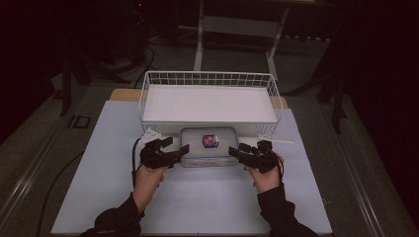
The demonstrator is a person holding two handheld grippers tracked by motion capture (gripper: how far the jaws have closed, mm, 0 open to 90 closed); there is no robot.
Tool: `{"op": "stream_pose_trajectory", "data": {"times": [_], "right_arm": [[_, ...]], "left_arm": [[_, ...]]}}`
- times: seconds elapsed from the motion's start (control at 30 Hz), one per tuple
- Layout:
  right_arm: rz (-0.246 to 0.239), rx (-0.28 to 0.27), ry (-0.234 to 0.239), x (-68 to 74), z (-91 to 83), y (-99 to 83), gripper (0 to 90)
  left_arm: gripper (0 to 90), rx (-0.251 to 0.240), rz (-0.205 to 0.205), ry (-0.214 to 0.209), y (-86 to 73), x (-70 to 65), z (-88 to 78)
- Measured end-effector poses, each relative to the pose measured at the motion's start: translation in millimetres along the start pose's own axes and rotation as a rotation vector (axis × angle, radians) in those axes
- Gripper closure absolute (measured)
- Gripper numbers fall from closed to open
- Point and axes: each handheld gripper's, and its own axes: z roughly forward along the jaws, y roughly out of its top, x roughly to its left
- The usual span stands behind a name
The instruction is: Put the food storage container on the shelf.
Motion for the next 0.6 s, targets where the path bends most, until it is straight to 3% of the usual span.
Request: {"op": "stream_pose_trajectory", "data": {"times": [0.13, 0.23, 0.4, 0.5, 0.6], "right_arm": [[-0.018, 0.018, 0.046, 13.1, -2.8, -6.2, 50.1], [-0.043, 0.029, 0.053, 21.3, -2.7, -11.7, 53.4], [-0.078, 0.066, 0.062, 29.7, 3.0, -20.8, 65.7], [-0.09, 0.101, 0.065, 32.9, 9.9, -26.5, 74.5], [-0.098, 0.134, 0.065, 34.4, 17.8, -32.1, 84.5]], "left_arm": [[11.6, 0.018, 0.018, -0.016, -2.1, -0.6, -8.0], [0.8, 0.025, 0.037, -0.013, -4.0, -1.9, -14.9], [0.0, 0.023, 0.029, -0.037, -6.6, -3.4, -29.1], [0.0, 0.023, 0.062, -0.037, -8.4, -4.8, -38.1], [0.0, 0.008, 0.068, -0.041, -11.0, -3.8, -46.9]]}}
